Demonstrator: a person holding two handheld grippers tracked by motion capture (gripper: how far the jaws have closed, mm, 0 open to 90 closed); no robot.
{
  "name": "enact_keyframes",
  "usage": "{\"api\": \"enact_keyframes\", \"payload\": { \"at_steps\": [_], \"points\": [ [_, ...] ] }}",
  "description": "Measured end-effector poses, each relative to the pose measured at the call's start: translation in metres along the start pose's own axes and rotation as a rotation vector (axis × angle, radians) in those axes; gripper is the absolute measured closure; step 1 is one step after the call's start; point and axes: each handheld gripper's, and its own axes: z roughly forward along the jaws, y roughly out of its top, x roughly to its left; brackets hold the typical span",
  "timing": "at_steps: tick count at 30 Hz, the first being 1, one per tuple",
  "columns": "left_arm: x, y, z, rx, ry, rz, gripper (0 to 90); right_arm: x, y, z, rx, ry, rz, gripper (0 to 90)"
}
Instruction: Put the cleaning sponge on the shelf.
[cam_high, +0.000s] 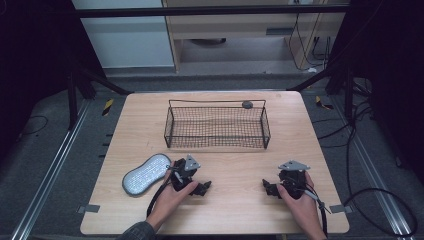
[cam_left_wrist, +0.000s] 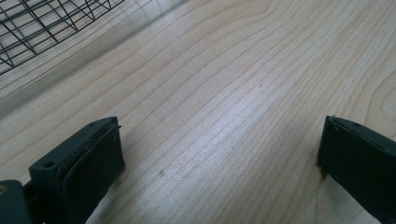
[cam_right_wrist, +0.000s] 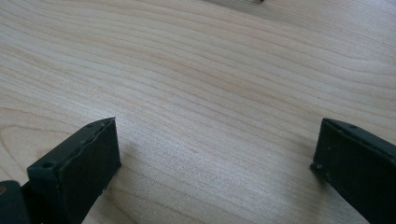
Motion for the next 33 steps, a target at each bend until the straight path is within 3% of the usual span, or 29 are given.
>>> {"api": "enact_keyframes", "payload": {
  "at_steps": [6, 9, 18, 29, 33],
  "points": [
    [0.002, 0.002, -0.005, -0.003, -0.026, -0.010, 2.9, 0.000, 0.000, 0.000, 0.000, -0.004, 0.003, 0.8],
    [0.002, 0.005, -0.014, -0.013, -0.010, 0.026, 3.0, 0.001, -0.001, -0.001, 0.001, -0.007, 0.008, 0.8],
    [0.004, 0.009, -0.030, -0.005, 0.003, 0.068, 3.2, 0.000, -0.002, -0.002, 0.001, -0.007, 0.003, 0.7],
    [0.012, 0.028, -0.056, 0.123, -0.003, 0.118, 3.8, 0.000, -0.002, -0.002, 0.001, -0.007, 0.002, 0.7],
    [0.022, 0.032, -0.064, 0.230, 0.005, 0.160, 3.9, 0.000, -0.002, -0.002, 0.001, -0.009, -0.004, 0.7]
  ]
}}
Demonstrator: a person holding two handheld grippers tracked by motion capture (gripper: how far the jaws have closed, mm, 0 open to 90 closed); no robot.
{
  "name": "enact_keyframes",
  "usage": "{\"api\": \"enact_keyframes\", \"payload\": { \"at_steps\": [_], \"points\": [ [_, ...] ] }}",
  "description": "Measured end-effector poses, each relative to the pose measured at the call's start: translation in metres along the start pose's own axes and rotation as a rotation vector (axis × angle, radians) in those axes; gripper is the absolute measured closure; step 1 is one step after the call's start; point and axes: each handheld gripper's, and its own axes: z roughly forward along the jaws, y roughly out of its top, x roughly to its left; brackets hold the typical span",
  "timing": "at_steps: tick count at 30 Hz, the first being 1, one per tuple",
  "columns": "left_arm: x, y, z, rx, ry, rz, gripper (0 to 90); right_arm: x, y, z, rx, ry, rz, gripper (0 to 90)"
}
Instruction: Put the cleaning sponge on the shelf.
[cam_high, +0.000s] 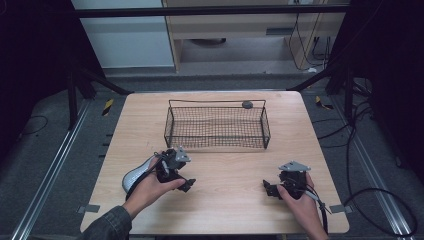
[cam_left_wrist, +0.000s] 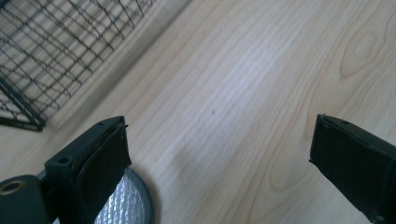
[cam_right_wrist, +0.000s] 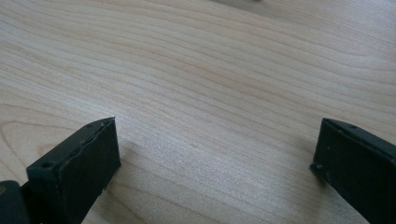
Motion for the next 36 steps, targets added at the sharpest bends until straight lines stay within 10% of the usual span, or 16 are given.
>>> {"api": "enact_keyframes", "payload": {
  "at_steps": [18, 36],
  "points": [
    [0.034, -0.022, -0.026, 0.194, 0.039, 0.044, 3.6, 0.000, 0.000, 0.000, -0.001, 0.001, 0.002, 0.7],
    [0.082, -0.054, -0.044, 0.265, 0.031, -0.045, 3.8, 0.001, 0.000, -0.001, 0.000, -0.001, 0.009, 0.6]
  ]
}}
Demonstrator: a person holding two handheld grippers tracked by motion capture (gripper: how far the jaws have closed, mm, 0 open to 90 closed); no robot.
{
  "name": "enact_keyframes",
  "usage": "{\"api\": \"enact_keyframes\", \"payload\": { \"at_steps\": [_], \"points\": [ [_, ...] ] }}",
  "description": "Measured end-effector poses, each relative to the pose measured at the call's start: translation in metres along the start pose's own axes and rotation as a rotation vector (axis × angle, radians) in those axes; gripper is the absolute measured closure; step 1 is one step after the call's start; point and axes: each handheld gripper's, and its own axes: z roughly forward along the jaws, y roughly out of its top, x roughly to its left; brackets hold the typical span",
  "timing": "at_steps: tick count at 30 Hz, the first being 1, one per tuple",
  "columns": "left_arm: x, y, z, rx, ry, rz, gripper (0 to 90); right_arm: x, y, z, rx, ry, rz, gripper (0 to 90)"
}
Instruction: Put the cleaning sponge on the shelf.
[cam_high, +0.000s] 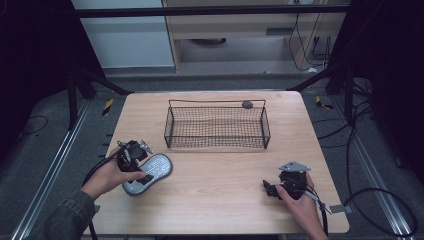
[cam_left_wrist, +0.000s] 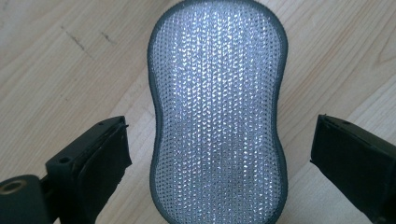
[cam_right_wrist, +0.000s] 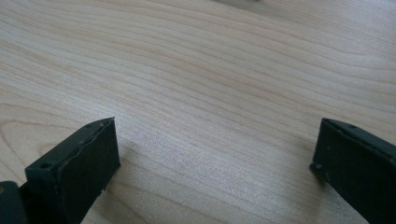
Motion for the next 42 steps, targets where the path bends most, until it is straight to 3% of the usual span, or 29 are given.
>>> {"api": "enact_keyframes", "payload": {
  "at_steps": [6, 11, 25, 42],
  "points": [
    [0.005, -0.001, 0.011, 0.039, -0.005, 0.022, 3.8, 0.000, 0.000, 0.000, 0.000, -0.001, 0.000, 0.7],
    [0.007, -0.003, 0.025, 0.050, -0.031, -0.008, 3.8, 0.000, 0.000, 0.000, 0.000, 0.002, -0.003, 0.7],
    [0.004, 0.000, 0.043, 0.060, -0.039, -0.002, 3.9, 0.000, 0.000, 0.000, -0.002, 0.002, -0.003, 0.6],
    [0.012, -0.004, 0.055, 0.069, -0.061, -0.054, 2.4, 0.001, -0.001, -0.001, 0.000, 0.006, -0.006, 0.7]
  ]
}}
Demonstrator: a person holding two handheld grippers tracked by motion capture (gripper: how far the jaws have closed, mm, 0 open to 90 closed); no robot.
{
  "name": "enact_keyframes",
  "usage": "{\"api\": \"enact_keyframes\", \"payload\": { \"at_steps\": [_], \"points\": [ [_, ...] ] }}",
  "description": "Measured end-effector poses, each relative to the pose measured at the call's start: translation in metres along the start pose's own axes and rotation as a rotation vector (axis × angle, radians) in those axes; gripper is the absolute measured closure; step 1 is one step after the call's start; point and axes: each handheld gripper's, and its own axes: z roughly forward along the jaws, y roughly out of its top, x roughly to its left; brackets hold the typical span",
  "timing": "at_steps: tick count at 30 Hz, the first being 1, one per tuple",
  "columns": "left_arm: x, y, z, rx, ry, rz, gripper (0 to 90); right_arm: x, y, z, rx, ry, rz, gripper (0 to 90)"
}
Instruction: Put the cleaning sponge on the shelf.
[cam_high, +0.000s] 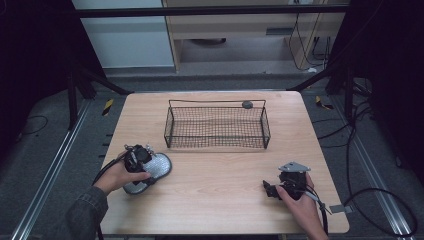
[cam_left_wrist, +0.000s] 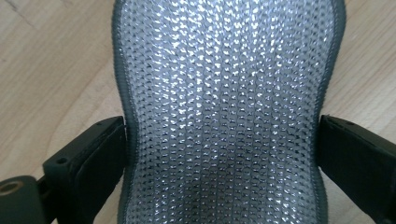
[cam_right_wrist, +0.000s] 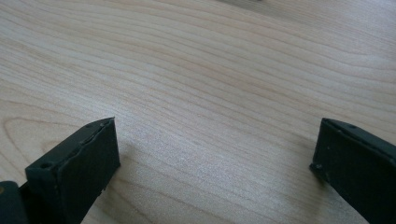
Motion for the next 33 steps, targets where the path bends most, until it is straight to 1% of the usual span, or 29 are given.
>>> {"api": "enact_keyframes", "payload": {
  "at_steps": [5, 7, 10, 14, 15, 16, 20, 22, 23, 24, 25, 26, 30, 33],
  "points": [
    [0.002, -0.001, 0.002, -0.015, -0.014, -0.006, 3.0, 0.001, 0.000, 0.000, 0.002, 0.002, 0.002, 0.6],
    [0.002, 0.000, 0.001, -0.015, -0.013, 0.000, 4.1, 0.001, 0.000, 0.000, 0.002, 0.002, 0.002, 0.6],
    [0.002, 0.000, 0.000, -0.017, -0.012, -0.002, 5.3, 0.001, 0.000, 0.000, 0.002, 0.002, 0.002, 0.6],
    [0.003, 0.000, -0.005, -0.038, 0.003, -0.012, 6.9, 0.001, 0.000, 0.000, 0.002, 0.002, 0.002, 0.6],
    [0.002, 0.001, -0.009, -0.044, 0.012, -0.007, 7.4, 0.001, 0.000, 0.000, 0.001, 0.001, 0.000, 0.6],
    [0.002, 0.001, -0.009, -0.044, 0.012, -0.007, 7.6, 0.001, 0.000, 0.000, 0.000, 0.003, 0.001, 0.5],
    [0.001, 0.005, -0.019, -0.061, 0.031, 0.012, 8.0, 0.001, 0.000, 0.000, 0.000, 0.003, 0.002, 0.5],
    [-0.001, 0.007, -0.024, -0.073, 0.044, 0.030, 8.1, 0.001, 0.000, 0.000, 0.000, 0.004, 0.001, 0.5],
    [-0.002, 0.010, -0.030, -0.070, 0.057, 0.056, 8.1, 0.001, 0.000, 0.000, 0.000, 0.004, 0.001, 0.5],
    [-0.003, 0.012, -0.033, -0.072, 0.063, 0.064, 8.1, 0.001, 0.000, 0.000, 0.000, 0.005, 0.002, 0.5],
    [-0.003, 0.012, -0.033, -0.072, 0.063, 0.064, 8.1, 0.001, 0.000, 0.000, 0.000, 0.005, 0.002, 0.5],
    [-0.004, 0.014, -0.039, -0.083, 0.068, 0.075, 8.2, 0.001, 0.000, 0.000, 0.000, 0.004, 0.001, 0.5],
    [-0.006, 0.017, -0.046, -0.093, 0.075, 0.086, 8.2, 0.001, 0.000, 0.000, 0.000, 0.004, 0.001, 0.5],
    [-0.008, 0.021, -0.050, -0.095, 0.086, 0.109, 8.3, 0.001, 0.000, 0.000, 0.000, 0.006, 0.001, 0.5]
  ]
}}
